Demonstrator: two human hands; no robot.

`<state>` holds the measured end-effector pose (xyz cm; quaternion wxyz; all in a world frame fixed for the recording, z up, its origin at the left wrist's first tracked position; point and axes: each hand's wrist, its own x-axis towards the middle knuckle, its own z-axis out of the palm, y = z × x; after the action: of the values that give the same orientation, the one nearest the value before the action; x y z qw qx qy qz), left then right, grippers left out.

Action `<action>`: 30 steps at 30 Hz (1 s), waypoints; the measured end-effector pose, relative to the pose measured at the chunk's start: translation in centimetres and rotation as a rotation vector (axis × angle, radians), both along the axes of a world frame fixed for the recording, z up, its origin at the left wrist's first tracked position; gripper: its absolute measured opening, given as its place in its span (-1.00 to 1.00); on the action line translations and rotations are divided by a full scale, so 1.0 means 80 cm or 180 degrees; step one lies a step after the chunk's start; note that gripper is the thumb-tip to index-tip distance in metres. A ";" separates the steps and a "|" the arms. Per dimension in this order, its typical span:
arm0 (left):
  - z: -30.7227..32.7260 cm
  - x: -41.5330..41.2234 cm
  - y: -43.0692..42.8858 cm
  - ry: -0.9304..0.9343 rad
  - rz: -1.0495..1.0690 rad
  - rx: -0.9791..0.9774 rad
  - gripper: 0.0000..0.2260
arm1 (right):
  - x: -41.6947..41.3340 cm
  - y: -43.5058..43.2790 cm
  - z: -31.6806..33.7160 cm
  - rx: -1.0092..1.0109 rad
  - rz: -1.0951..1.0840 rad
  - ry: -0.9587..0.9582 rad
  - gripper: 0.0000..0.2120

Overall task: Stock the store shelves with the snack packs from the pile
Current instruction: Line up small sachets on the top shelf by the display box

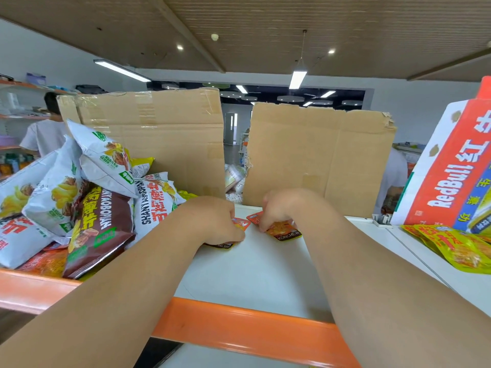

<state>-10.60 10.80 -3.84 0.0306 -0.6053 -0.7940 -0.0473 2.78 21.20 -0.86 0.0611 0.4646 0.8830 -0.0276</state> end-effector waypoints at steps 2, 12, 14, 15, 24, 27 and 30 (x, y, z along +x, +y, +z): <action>0.000 0.001 0.000 -0.0013 0.0021 0.0027 -0.56 | -0.002 -0.001 0.000 -0.0011 0.0003 0.0021 -0.54; 0.005 0.008 0.001 -0.0660 -0.0165 0.0687 -0.53 | 0.027 -0.011 0.026 0.0470 0.0014 0.0234 -0.73; 0.014 0.012 0.001 -0.0817 -0.0256 0.0851 -0.53 | 0.049 -0.015 0.033 0.0477 -0.0016 0.0489 -0.67; 0.020 0.015 0.002 -0.0840 -0.0299 0.0897 -0.53 | 0.062 -0.017 0.038 0.0485 -0.0042 0.0602 -0.65; 0.072 0.113 0.036 -0.1001 -0.0879 0.1294 -0.55 | 0.208 -0.008 0.083 0.1059 -0.0481 0.1388 -0.62; 0.084 0.163 0.052 -0.0955 -0.1063 0.1380 -0.58 | 0.265 -0.004 0.090 0.1174 -0.0675 0.1604 -0.67; 0.094 0.216 0.062 -0.1081 -0.1216 0.1406 -0.63 | 0.325 0.001 0.092 0.1174 -0.0929 0.1830 -0.70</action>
<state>6.66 15.79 3.72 0.0189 -0.7054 -0.6306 -0.3232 28.78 21.29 6.49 -0.2787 0.5622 0.7786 -0.0058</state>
